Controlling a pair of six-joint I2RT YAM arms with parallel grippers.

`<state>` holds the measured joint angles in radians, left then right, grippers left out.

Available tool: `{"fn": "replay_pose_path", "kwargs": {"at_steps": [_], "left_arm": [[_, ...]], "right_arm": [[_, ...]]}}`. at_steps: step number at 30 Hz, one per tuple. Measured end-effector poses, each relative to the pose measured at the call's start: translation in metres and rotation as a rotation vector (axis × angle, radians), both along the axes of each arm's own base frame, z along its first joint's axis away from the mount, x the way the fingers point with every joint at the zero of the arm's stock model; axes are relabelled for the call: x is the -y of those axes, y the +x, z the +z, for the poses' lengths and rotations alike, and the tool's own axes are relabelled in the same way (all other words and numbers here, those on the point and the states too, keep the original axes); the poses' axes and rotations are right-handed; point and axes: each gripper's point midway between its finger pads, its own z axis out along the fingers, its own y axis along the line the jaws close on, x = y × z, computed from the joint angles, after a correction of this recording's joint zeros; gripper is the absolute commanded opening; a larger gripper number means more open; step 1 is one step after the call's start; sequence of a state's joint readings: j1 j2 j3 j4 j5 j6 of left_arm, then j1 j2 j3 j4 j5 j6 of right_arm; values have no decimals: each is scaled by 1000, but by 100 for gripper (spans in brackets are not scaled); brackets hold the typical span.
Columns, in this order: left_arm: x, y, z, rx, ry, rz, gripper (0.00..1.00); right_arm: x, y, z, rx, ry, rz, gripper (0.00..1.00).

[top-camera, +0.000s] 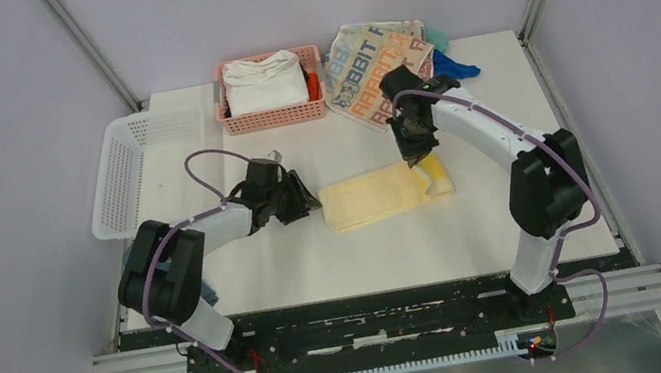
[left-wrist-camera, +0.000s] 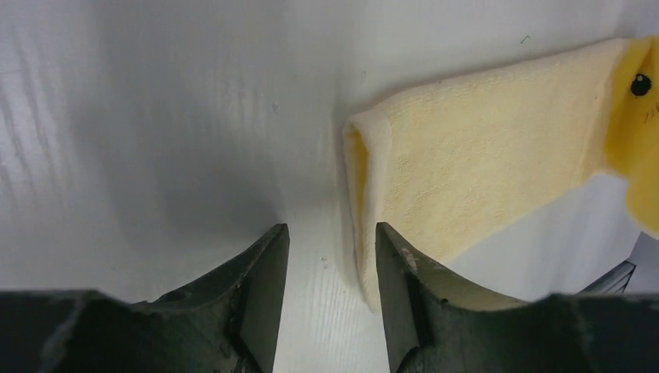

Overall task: Roll the towels
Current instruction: Fold the towel at the center of the board.

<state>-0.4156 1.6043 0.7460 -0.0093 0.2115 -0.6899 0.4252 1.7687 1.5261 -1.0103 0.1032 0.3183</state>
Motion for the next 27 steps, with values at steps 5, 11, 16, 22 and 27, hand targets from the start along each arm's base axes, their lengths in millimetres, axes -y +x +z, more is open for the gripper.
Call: {"fn": "replay_pose_path", "kwargs": {"at_steps": [5,11,16,22,27], "left_arm": [[18,3,-3,12,-53,-25,36],[29,1,-7,14,-92,-36,24],[37,-3,-10,15,-106,-51,17],[42,-7,-11,21,-119,-60,15],[44,-9,-11,20,-123,-62,15]], "right_arm": [[-47,-4,-12,-39,41,68,1],[-90,-13,-22,-65,60,113,1],[-119,-14,-24,-60,67,133,1],[-151,-13,-28,-55,76,151,1],[-164,-20,-28,-56,75,166,1]]}}
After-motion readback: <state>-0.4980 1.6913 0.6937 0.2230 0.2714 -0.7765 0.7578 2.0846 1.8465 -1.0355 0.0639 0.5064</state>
